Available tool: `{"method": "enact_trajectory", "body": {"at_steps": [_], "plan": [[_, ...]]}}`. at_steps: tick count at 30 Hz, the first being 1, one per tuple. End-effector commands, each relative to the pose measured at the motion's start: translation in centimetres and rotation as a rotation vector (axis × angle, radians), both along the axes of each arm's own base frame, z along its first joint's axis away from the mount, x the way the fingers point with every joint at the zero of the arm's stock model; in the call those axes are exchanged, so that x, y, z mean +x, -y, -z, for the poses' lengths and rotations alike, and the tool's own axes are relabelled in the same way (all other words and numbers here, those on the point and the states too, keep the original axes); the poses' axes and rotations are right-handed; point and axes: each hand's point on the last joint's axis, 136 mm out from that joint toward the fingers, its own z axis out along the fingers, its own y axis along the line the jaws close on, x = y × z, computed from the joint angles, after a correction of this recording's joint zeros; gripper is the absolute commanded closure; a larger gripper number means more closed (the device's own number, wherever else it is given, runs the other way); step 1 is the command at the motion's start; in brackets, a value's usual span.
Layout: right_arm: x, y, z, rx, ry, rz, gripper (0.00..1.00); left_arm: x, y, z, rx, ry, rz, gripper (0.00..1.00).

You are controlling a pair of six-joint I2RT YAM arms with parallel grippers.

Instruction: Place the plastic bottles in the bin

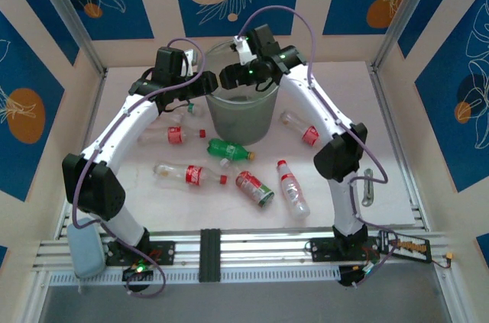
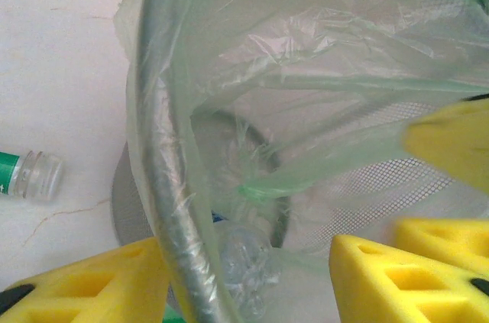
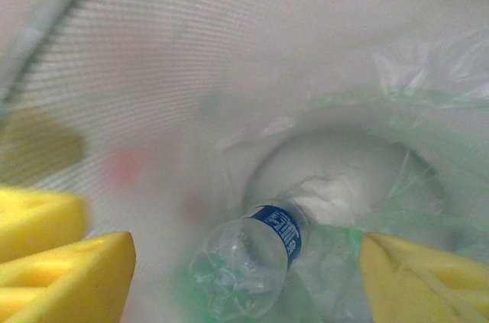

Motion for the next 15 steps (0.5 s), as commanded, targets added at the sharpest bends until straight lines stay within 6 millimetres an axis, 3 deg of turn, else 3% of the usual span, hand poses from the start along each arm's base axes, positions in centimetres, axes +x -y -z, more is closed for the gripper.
{"method": "enact_trajectory", "body": {"at_steps": [1, 5, 8, 15], "plan": [[-2.9, 1.8, -6.8, 0.029, 0.118, -0.013, 0.22, -0.1, 1.1, 0.7, 0.016, -0.015, 0.035, 0.43], [-4.7, 3.9, -9.3, 0.032, 0.157, 0.009, 0.22, 0.1, 1.1, 0.8, 0.026, -0.02, 0.036, 0.43], [-6.2, 5.7, -9.9, 0.022, 0.159, 0.035, 0.22, 0.1, 1.0, 0.9, 0.037, -0.017, 0.033, 0.43], [-9.6, 11.4, -8.3, -0.004, 0.103, 0.178, 0.22, 0.2, 1.3, 1.1, 0.031, -0.02, 0.047, 0.43]]}}
